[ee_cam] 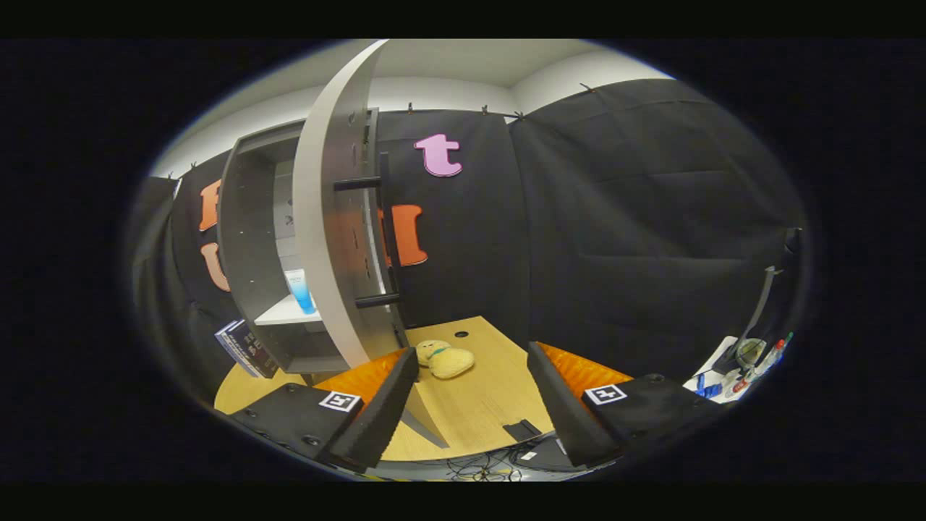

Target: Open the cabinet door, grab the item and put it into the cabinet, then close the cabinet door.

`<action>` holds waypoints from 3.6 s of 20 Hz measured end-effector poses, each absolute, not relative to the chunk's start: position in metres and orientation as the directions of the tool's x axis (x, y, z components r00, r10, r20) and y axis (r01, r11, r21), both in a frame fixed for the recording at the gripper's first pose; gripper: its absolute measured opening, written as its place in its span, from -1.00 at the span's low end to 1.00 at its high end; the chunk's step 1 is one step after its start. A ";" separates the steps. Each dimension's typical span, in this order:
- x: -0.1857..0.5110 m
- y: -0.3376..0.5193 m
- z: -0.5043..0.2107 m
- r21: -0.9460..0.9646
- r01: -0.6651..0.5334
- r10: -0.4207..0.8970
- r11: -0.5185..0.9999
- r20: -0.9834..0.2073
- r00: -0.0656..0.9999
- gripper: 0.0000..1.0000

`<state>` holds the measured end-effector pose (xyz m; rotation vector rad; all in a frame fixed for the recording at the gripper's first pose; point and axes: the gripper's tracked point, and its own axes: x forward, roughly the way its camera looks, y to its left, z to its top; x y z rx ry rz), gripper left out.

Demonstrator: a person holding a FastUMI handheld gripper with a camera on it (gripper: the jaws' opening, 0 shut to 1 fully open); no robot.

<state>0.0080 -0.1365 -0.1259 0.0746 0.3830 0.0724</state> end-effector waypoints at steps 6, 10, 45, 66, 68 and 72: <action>-0.005 -0.117 -0.126 0.091 -0.007 0.040 0.996 -0.364 0.930 0.94; -0.016 -0.081 -0.127 0.113 -0.039 0.078 0.993 -0.362 0.929 0.94; 0.117 0.239 -0.196 0.152 -0.309 0.344 0.939 -0.369 0.863 0.96; 0.055 0.060 -0.007 0.110 -0.223 0.239 0.969 -0.159 0.958 0.95; 0.052 0.051 0.000 0.098 -0.220 0.233 0.970 -0.145 0.962 0.95; 0.047 0.044 0.003 0.101 -0.230 0.243 0.968 -0.137 0.960 0.95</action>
